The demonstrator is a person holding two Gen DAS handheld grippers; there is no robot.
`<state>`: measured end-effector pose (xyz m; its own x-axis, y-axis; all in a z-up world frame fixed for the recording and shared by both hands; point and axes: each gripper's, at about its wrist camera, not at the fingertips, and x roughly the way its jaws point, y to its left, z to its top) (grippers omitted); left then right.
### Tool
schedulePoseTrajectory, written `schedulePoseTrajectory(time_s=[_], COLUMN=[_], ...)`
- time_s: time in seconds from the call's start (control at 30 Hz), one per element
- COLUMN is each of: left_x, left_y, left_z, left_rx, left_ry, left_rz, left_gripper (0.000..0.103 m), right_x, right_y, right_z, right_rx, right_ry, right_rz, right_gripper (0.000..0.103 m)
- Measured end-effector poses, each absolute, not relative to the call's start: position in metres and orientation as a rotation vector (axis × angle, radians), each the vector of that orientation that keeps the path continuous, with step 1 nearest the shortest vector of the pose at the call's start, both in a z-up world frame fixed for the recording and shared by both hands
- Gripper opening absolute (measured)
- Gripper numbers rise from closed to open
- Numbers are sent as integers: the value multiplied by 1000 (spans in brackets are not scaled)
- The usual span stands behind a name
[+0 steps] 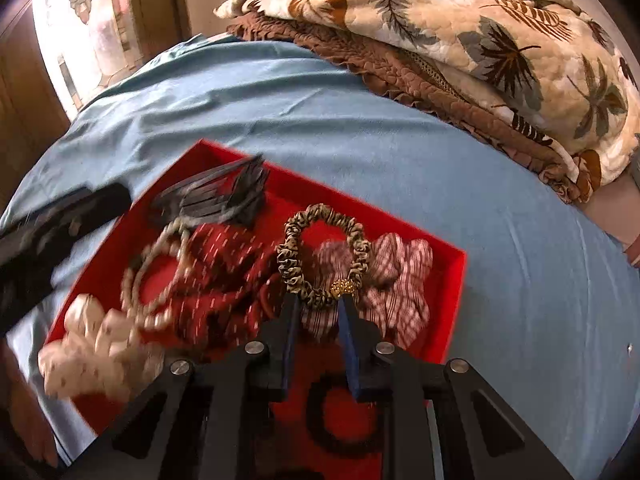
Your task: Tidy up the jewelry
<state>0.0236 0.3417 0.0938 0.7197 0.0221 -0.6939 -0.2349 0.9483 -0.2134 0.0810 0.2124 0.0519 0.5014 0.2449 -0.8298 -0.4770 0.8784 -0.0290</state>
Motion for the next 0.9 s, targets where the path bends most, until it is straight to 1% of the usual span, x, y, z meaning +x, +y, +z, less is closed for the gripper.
schedulePoseTrajectory(time_s=[0.2, 0.33, 0.37, 0.4, 0.43, 0.47, 0.5, 0.57, 0.63, 0.77, 0.9], left_x=[24, 20, 18, 17, 13, 8, 0, -13, -31, -65, -103], left_y=[343, 341, 340, 338, 337, 334, 332, 326, 317, 297, 275], left_z=[94, 98, 100, 103, 106, 111, 118, 128, 139, 155, 158], left_rx=[-285, -248, -234, -222, -207, -188, -162, -118, -70, -35, 0], left_ry=[752, 733, 719, 704, 681, 648, 597, 517, 433, 344, 343], left_rz=[155, 184, 200, 216, 238, 271, 316, 384, 443, 508, 567], left_gripper=[54, 60, 63, 65, 73, 80, 84, 97, 102, 103, 103], right_x=[81, 68, 64, 60, 54, 48, 41, 28, 12, -16, -44], right_y=[215, 196, 186, 179, 167, 155, 142, 118, 93, 49, 20], right_z=[62, 72, 75, 76, 78, 79, 80, 80, 79, 77, 83], right_rx=[-231, -164, -135, -116, -90, -64, -40, 2, 35, 59, 34], right_ry=[923, 913, 913, 913, 913, 912, 912, 911, 907, 895, 827], right_rz=[482, 475, 470, 465, 456, 446, 435, 410, 376, 318, 271], right_gripper=[22, 24, 25, 29, 33, 35, 38, 44, 51, 57, 61])
